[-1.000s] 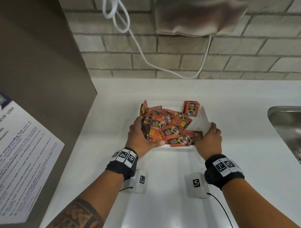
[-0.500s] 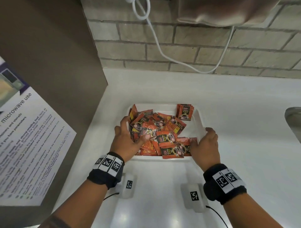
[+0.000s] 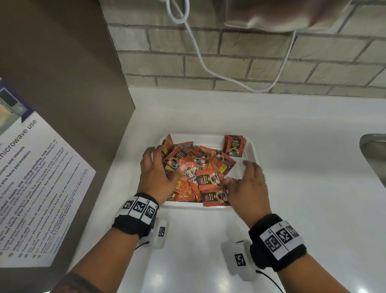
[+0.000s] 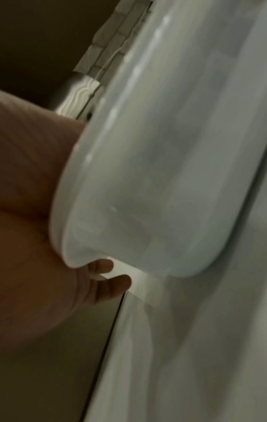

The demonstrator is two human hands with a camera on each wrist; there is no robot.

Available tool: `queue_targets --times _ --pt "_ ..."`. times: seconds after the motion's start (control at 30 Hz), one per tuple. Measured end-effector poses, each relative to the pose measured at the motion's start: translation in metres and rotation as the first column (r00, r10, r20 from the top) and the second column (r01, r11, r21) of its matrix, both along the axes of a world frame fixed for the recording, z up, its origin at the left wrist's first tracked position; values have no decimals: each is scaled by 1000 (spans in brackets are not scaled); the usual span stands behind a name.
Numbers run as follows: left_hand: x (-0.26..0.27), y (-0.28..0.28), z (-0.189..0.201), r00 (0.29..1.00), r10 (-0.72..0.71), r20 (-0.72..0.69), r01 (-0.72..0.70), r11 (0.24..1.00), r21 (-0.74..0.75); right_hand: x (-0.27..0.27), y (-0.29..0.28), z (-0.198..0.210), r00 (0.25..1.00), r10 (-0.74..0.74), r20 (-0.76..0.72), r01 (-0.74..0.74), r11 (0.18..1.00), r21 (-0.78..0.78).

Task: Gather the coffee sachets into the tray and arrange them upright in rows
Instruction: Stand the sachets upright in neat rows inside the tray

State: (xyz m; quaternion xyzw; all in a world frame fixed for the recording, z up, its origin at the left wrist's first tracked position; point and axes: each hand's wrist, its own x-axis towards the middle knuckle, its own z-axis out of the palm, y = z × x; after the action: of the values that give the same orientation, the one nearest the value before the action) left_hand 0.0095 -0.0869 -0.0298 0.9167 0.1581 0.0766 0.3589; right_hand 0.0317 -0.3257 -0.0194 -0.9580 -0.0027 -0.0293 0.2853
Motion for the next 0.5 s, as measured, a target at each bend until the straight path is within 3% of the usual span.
queue_targets --times 0.07,0.2,0.37,0.5 --pt "4 -1 1 999 -48 4 48 998 32 2 11 -4 994 43 -104 -49 997 -57" --pt "6 -2 2 992 -120 -24 122 989 81 12 31 -6 930 -34 -366 -29 986 -165" --pt "8 2 -2 983 -174 -57 179 979 101 25 56 -10 885 -43 -464 0 996 -94" --pt "9 4 -4 973 -213 -82 223 966 130 30 73 -11 897 -63 -436 81 997 21"
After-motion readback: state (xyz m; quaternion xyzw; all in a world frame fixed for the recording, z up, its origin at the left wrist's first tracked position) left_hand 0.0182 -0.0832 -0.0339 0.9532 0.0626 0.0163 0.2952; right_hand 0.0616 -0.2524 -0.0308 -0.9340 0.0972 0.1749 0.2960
